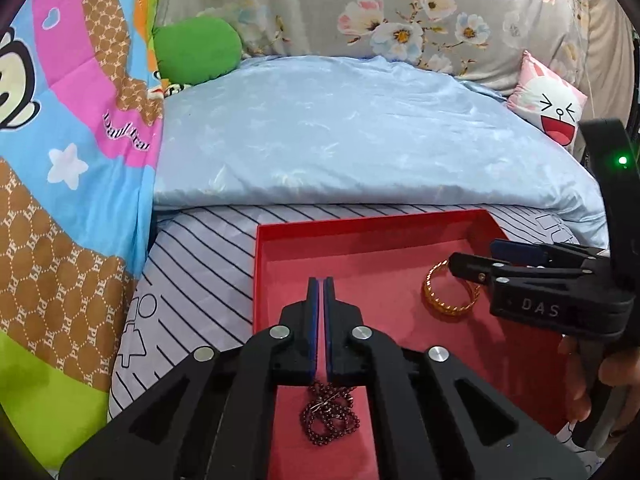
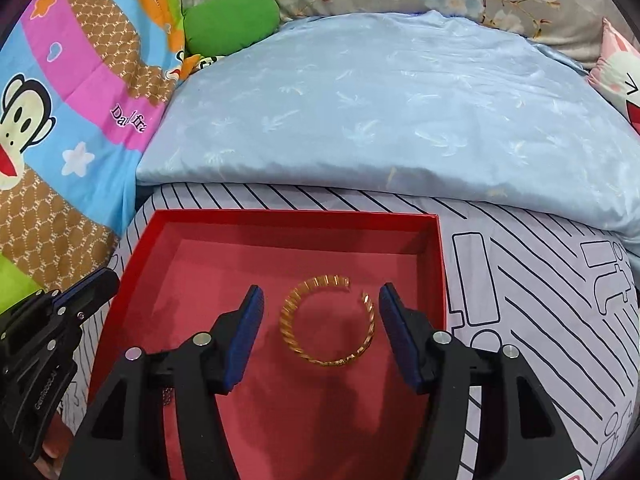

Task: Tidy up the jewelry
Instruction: 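Carry both held pieces into the red tray and open both grippers, then withdraw both grippers from the tray back over the jewelry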

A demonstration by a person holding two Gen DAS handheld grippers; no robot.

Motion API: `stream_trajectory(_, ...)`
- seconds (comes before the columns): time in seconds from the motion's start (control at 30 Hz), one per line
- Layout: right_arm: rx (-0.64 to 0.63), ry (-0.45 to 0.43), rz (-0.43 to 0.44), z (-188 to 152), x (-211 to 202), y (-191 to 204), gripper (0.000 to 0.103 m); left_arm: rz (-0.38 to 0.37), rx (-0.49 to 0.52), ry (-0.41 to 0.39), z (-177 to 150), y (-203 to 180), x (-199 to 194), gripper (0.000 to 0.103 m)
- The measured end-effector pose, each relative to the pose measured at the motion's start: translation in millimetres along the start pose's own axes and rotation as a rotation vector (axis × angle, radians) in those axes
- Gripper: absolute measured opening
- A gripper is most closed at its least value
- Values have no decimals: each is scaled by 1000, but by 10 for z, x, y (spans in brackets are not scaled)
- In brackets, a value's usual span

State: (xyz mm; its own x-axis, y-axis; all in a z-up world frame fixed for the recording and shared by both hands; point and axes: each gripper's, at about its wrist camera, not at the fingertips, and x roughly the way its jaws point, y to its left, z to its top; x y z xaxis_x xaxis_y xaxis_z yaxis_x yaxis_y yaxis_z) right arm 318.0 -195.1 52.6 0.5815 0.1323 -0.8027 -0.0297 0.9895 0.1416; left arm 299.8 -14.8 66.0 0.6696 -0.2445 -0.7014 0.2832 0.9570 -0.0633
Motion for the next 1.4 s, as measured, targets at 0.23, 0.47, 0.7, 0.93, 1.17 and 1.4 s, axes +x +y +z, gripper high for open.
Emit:
stream_trajectory(0.23, 5, -37, 15, -55, -261, -2, 69, 12, -32, -8, -51, 71, -162, 16)
stream_trajectory(0.47, -5, -86, 36, -338, -792, 52, 70, 10, -29, -52, -164, 49, -625, 30)
stream_trajectory(0.7, -17, -121, 31, -871, -1249, 97, 70, -2, -13, -75, -531, -109, -1122, 35)
stream_trajectory(0.93, -25, -114, -8, -1499, -1525, 129, 70, -3, -6, -60, -1017, -296, -1405, 42)
stream_trajectory(1.17, 17, -85, -27, -2036, -1627, 70, 70, 24, -15, -13, -1589, -398, -1505, 42)
stream_trajectory(1.4, 16, -51, -73, -2424, -1544, 124, 70, 20, -79, 31, -2001, -393, -1487, 42)
